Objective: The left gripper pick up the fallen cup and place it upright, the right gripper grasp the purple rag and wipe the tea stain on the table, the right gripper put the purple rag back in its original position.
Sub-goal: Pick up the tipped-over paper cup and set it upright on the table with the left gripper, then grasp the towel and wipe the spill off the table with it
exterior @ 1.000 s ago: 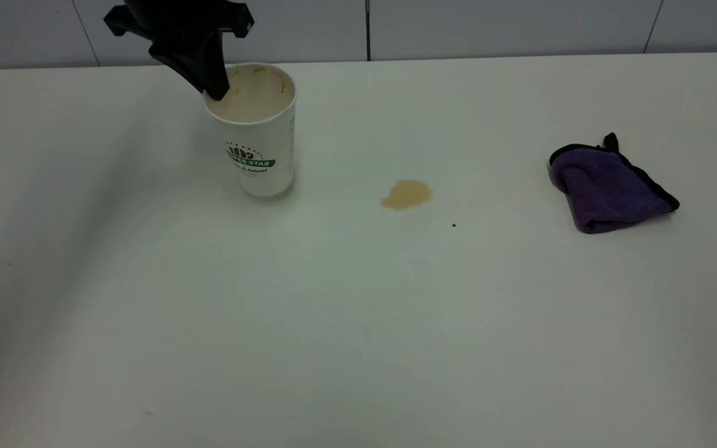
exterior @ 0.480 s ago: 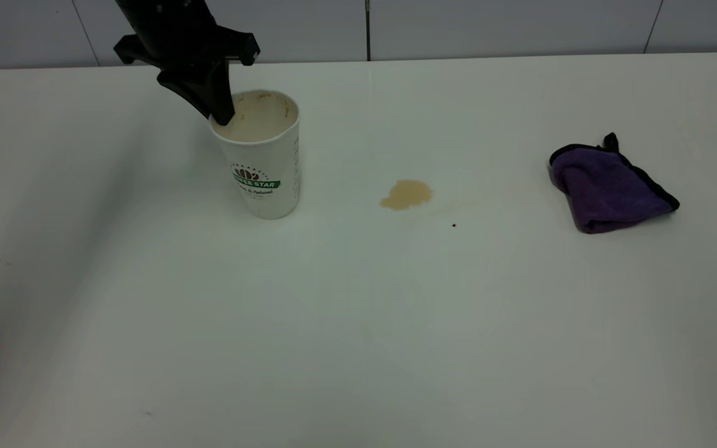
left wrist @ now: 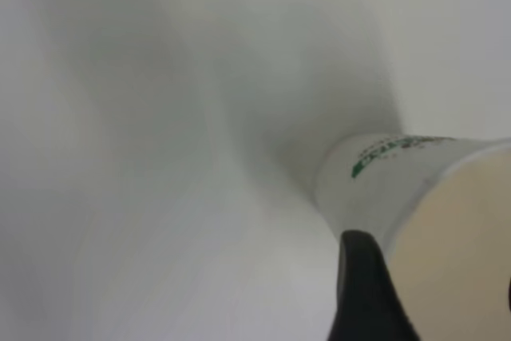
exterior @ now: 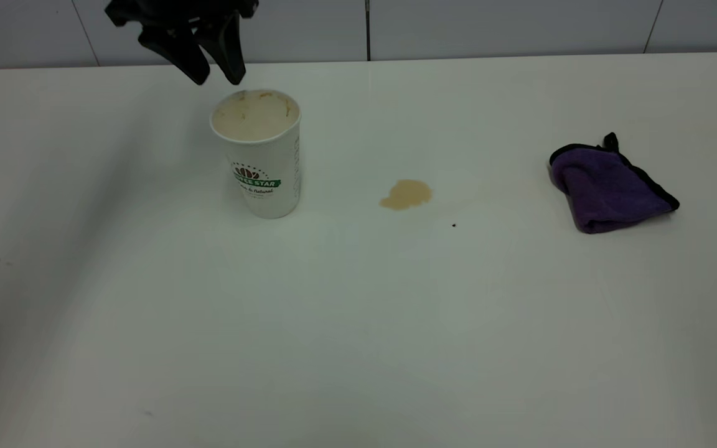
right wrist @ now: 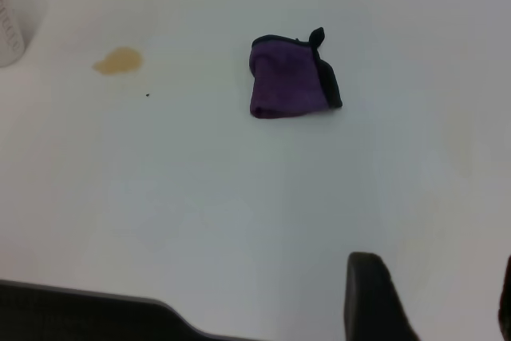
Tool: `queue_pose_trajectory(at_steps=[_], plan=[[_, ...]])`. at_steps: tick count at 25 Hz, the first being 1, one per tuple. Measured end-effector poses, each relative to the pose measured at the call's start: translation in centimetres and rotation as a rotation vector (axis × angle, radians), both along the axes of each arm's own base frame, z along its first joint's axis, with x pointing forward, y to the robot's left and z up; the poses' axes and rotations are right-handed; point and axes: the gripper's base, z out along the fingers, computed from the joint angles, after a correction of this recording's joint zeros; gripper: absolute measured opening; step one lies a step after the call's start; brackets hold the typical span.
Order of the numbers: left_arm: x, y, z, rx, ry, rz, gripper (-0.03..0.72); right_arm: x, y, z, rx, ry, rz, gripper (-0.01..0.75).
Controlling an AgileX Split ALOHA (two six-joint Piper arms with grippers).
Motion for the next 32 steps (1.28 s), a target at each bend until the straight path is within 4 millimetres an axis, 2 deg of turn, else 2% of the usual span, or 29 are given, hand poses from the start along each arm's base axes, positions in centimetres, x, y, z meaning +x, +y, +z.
queue_pose_trajectory(at_steps=[2, 6, 12, 15, 18, 23, 26, 29, 32], plan=[[-0.5, 0.1, 2.0, -0.003, -0.001, -0.008, 0.489, 0.0, 0.0, 0.0, 0.0, 0.0, 0.0, 0.415], [-2.3, 0.4, 7.3, -0.009, 0.001, -0.031, 0.497, 0.0, 0.0, 0.0, 0.0, 0.0, 0.0, 0.415], [-6.6, 1.3, 16.3, -0.024, -0.04, -0.053, 0.497, 0.0, 0.0, 0.0, 0.0, 0.0, 0.0, 0.415], [-8.3, 1.7, 19.8, -0.046, -0.119, -0.039, 0.497, 0.0, 0.0, 0.0, 0.0, 0.0, 0.0, 0.415], [-9.8, 2.0, 22.4, -0.066, -0.176, -0.017, 0.497, 0.0, 0.0, 0.0, 0.0, 0.0, 0.0, 0.415], [-13.7, 2.2, 25.2, -0.081, -0.223, -0.017, 0.497, 0.0, 0.0, 0.0, 0.0, 0.0, 0.0, 0.415], [-17.3, 1.8, 26.3, -0.091, -0.237, -0.054, 0.497, 0.0, 0.0, 0.0, 0.0, 0.0, 0.0, 0.415], [-20.9, 1.6, 26.2, -0.08, -0.226, -0.092, 0.497, 0.0, 0.0, 0.0, 0.0, 0.0, 0.0, 0.415], [-24.3, 1.8, 24.9, -0.026, -0.194, -0.104, 0.497, 0.0, 0.0, 0.0, 0.0, 0.0, 0.0, 0.415]])
